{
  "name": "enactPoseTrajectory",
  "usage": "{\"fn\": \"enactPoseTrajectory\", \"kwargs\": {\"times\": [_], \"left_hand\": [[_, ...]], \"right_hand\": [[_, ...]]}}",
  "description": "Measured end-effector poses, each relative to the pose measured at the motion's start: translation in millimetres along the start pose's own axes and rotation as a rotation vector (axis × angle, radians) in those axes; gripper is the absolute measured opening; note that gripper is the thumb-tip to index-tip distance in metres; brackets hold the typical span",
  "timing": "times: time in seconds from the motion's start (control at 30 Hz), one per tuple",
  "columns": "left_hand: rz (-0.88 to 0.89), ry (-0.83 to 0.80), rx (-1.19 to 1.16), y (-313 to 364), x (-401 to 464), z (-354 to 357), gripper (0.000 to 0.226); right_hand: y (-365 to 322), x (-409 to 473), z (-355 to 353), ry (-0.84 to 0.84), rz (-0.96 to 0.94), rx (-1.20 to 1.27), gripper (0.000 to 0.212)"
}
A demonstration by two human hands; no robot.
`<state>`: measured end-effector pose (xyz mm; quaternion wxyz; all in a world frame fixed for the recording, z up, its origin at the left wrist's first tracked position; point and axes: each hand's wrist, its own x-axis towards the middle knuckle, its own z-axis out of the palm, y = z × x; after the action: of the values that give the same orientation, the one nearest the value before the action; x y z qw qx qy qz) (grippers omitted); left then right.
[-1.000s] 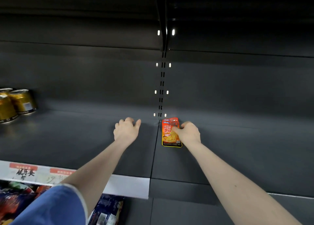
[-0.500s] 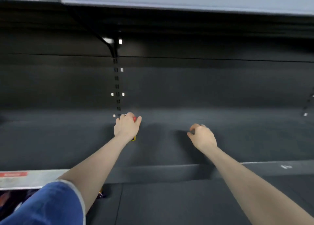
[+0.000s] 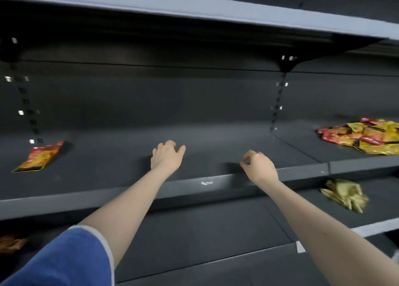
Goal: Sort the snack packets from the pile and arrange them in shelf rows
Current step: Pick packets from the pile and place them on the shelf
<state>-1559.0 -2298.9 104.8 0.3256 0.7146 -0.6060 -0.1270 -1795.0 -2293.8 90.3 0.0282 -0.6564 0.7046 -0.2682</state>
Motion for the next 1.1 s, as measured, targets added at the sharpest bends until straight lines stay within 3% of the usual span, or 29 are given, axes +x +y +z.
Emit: {"fn": "enactPoseTrajectory", "kwargs": {"times": [0.5, 0.87, 1.1], "left_hand": [[0.176, -0.166, -0.058, 225, 44, 192, 0.050], [0.165, -0.219, 0.005, 356, 81, 298, 0.052], [0.048, -0.172, 0.008, 432, 73, 364, 0.054]], "right_hand": [[224, 98, -67, 0.128, 0.095, -0.046, 0.022], [384, 186, -135, 0.203, 0.092, -0.146, 0.025], [488, 246, -171, 0.192, -0.032, -0.130, 0.023]]}}
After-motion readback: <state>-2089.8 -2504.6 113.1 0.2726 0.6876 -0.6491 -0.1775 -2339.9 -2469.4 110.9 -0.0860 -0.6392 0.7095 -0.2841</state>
